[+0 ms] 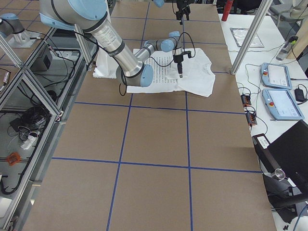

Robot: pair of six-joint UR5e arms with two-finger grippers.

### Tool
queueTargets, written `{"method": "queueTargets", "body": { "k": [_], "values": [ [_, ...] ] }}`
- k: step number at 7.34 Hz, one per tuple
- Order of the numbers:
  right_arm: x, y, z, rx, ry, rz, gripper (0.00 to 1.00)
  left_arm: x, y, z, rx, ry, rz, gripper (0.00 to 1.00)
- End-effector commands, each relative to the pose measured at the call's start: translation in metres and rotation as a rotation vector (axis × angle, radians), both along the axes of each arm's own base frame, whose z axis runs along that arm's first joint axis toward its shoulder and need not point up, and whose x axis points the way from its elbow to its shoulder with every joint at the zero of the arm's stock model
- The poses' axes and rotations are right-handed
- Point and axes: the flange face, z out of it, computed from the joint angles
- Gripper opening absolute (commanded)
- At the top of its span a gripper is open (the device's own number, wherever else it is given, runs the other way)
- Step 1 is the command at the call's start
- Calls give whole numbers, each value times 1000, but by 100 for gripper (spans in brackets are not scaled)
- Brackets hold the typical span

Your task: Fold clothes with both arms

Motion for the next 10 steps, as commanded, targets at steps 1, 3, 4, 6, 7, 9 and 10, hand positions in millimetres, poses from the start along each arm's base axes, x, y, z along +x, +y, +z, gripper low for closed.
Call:
{"method": "queueTargets", "body": {
  "k": [1, 3, 4, 6, 7, 9, 10],
  "values": [
    [12, -5, 5, 3, 70, -67, 100, 0, 0, 0, -1, 0, 0, 100],
    [56, -15, 28, 11, 158, -173, 100, 0, 0, 0, -1, 0, 0, 100],
    [85, -19, 59, 20, 188, -211, 100, 1, 1, 0, 0, 1, 2, 100],
    [132, -54, 76, 50, 231, -282, 100, 2, 1, 0, -1, 0, 3, 100],
    [142, -66, 71, 82, 210, -291, 100, 2, 1, 0, -1, 0, 3, 100],
    [151, -73, 43, 126, 51, -277, 100, 2, 1, 0, -6, 3, -1, 100],
    [177, -54, 32, 116, -54, -264, 100, -1, 5, -7, -35, 25, -30, 100]
  ]
}}
